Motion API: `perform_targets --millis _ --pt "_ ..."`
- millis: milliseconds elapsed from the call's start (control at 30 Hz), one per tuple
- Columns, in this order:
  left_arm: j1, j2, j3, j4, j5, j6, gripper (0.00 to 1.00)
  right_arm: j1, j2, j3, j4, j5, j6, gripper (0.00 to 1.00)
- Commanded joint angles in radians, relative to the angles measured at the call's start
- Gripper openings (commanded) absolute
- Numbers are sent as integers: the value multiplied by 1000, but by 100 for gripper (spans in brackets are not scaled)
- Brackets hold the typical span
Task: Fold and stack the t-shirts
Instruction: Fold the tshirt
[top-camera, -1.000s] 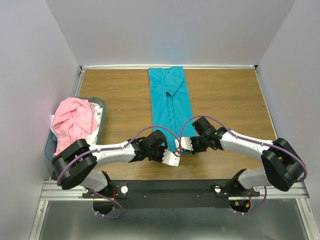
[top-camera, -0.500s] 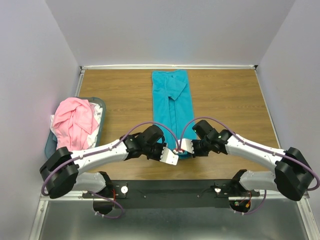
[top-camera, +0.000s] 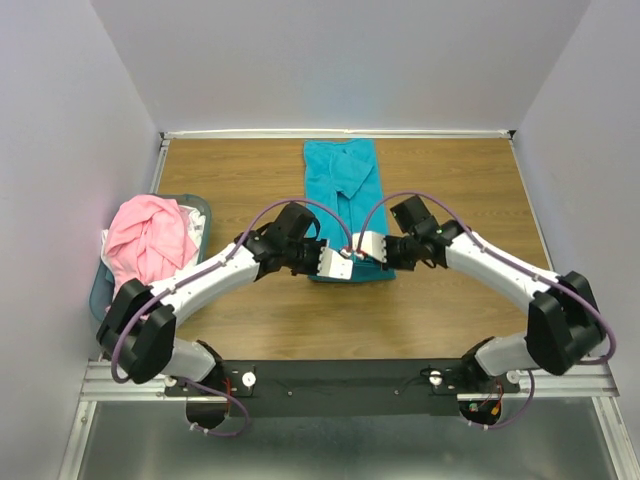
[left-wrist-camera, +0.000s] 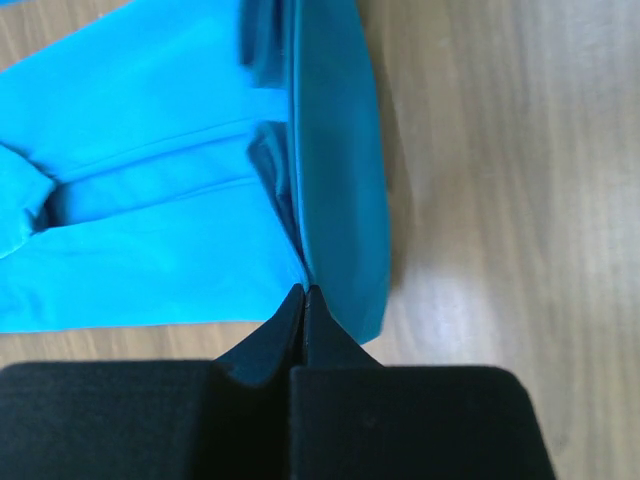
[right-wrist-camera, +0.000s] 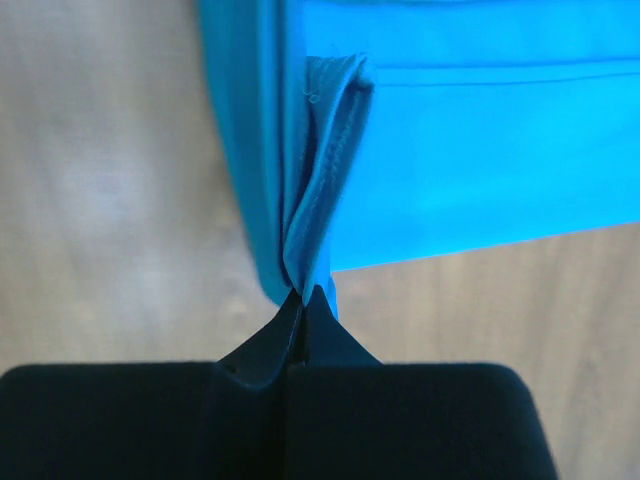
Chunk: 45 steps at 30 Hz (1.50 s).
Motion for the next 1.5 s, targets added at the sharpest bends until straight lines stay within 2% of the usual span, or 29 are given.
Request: perform_targets --millis 0,433,767,1233,1467 --pt "46 53 51 -1 31 83 0 -60 87 108 -16 -17 -115 1" --pt "227 276 284 18 51 208 0 -196 418 436 -37 -51 -226 0" --pt "272 428 423 53 58 237 0 -249 596 655 -69 -65 -263 0" --pt "313 569 514 108 37 252 0 -265 728 775 -75 -53 -275 0" --pt "323 563 534 102 49 268 0 -273 725 792 -83 -65 -278 1"
